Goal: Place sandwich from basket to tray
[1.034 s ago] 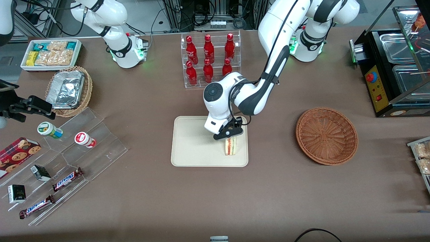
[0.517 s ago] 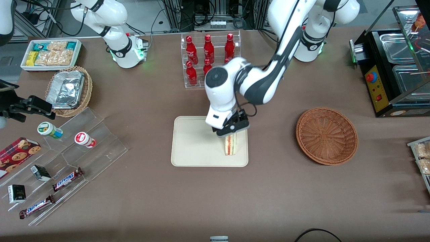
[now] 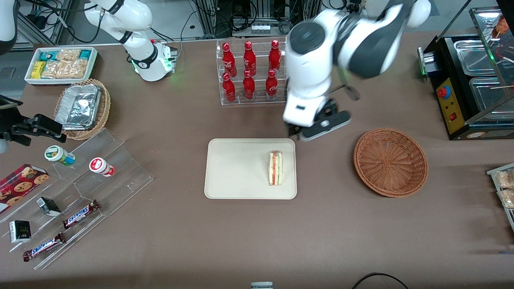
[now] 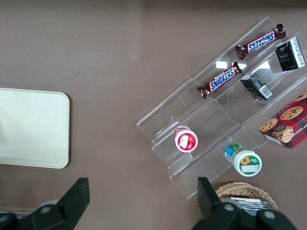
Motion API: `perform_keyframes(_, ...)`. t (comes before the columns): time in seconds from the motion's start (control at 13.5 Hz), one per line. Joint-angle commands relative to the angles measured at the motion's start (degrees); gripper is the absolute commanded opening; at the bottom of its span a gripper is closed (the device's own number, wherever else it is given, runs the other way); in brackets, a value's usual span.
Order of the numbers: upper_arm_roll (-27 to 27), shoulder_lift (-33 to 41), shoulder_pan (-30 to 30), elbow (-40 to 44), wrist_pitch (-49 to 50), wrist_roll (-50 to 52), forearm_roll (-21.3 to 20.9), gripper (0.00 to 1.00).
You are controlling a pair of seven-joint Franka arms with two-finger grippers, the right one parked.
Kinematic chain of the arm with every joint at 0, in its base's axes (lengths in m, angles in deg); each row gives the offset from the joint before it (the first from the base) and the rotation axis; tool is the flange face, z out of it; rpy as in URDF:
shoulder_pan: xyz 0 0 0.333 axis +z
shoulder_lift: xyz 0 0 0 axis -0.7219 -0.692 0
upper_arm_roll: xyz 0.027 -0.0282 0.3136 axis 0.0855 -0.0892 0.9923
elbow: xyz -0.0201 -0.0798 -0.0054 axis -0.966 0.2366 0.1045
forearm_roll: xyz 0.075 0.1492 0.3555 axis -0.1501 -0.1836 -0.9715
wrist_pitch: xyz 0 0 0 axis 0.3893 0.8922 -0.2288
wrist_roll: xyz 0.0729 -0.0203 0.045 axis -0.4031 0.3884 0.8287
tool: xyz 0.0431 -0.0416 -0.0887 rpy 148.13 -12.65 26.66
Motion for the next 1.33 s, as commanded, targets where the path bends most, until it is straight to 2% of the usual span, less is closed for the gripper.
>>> perform_keyframes(0.0,-0.5,8.5,3.6,-5.9,2.6,-6.8,0.9,1.00)
perform_keyframes(0.37,-0.4,14.2,13.6,-7.5,6.1,-22.7,3.2,1.00)
perform_keyframes(0.59,-0.4,15.8,21.7,-8.4,6.0,-33.6,7.6,1.00)
perform_keyframes(1.03,-0.4,18.0,32.6,-11.6,4.6,-47.1,7.9,1.00)
perform_keyframes(1.26,0.9,19.3,33.6,-12.2,4.9,-48.8,7.1,1.00)
